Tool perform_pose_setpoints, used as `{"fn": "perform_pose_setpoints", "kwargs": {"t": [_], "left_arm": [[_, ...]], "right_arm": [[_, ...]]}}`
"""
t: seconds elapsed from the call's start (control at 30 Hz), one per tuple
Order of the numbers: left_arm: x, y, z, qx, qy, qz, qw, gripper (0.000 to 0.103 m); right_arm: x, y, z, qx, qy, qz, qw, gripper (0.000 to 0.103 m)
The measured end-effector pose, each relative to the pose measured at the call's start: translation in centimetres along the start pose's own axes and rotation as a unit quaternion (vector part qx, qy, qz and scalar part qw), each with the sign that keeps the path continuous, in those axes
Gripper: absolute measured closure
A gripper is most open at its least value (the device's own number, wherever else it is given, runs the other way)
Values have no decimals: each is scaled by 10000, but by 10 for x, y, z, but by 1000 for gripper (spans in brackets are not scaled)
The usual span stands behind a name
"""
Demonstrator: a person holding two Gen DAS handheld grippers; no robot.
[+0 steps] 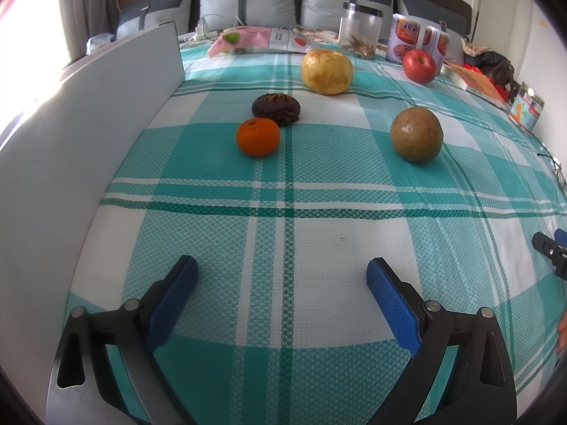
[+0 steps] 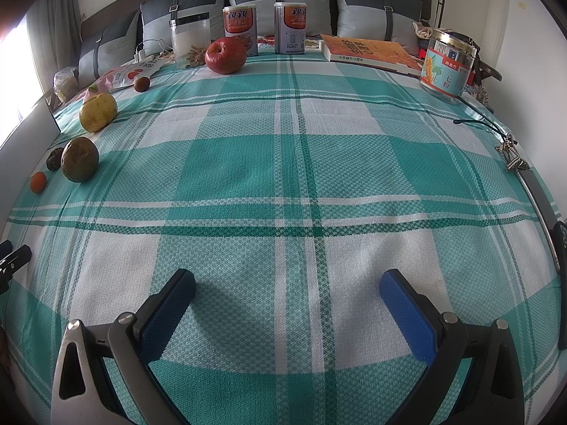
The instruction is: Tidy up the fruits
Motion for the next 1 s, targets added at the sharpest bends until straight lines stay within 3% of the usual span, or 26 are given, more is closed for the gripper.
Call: {"fn": "perform_pose_setpoints", "kwargs": {"t": [0.8, 0.9, 1.0], "left_arm": [[0, 0, 0, -8, -21, 2, 10000, 6], [0, 6, -3, -18, -241, -71, 9997, 6], [3, 25, -16, -372, -380, -156, 9985, 7]], "right_arm": [[0, 0, 0, 10, 4, -3, 10000, 0], [0, 0, 0, 11, 5, -3, 10000, 0], [0, 0, 0, 11, 4, -4, 10000, 0]]}}
Point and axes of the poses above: each gripper's, at about its wrist camera, not at the fingertips, and x roughly the way its jaws point, z to its right, y to its top, the point moved 9 cm from there along x, roughly the way its jaws point, and after that the axes turned 5 degrees about -z, right-handed, at the moved point
